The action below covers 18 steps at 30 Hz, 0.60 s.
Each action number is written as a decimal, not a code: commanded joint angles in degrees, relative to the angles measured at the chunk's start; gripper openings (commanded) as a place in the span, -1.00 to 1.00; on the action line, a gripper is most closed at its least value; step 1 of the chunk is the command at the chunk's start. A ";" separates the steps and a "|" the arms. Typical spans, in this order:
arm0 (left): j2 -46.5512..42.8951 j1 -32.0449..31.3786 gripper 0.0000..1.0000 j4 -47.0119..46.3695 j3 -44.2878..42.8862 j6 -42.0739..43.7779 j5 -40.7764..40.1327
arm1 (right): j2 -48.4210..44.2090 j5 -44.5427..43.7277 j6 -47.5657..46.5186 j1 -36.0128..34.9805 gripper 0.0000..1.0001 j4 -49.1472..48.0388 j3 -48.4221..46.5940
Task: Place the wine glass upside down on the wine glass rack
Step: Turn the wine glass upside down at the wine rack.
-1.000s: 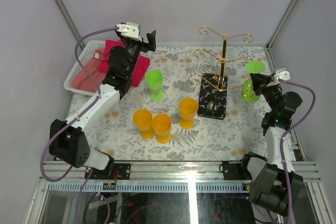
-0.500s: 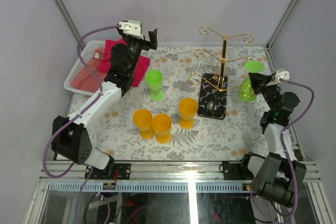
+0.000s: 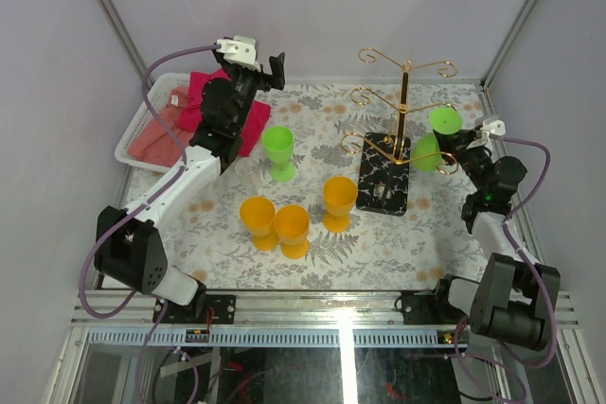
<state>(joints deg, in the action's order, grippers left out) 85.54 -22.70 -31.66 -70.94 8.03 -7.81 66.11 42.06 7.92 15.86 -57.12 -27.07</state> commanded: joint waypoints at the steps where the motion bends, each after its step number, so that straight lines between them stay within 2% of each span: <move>1: -0.32 0.54 0.76 -3.23 -1.59 1.02 -0.43 | 1.92 -2.31 -1.13 -0.71 -1.00 -5.24 -2.28; 10: 0.81 0.51 0.76 -3.15 -2.70 1.00 -0.22 | 7.09 -5.68 0.54 -1.72 -1.00 -10.46 -4.04; 18: 1.52 0.55 0.76 -3.39 -2.69 0.76 -0.39 | 9.18 -10.20 0.03 -2.51 -1.00 -10.46 -5.74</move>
<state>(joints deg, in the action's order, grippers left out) 86.43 -22.70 -31.68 -71.59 8.38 -7.84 74.59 38.37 8.64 13.43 -65.12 -29.85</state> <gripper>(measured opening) 0.882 0.191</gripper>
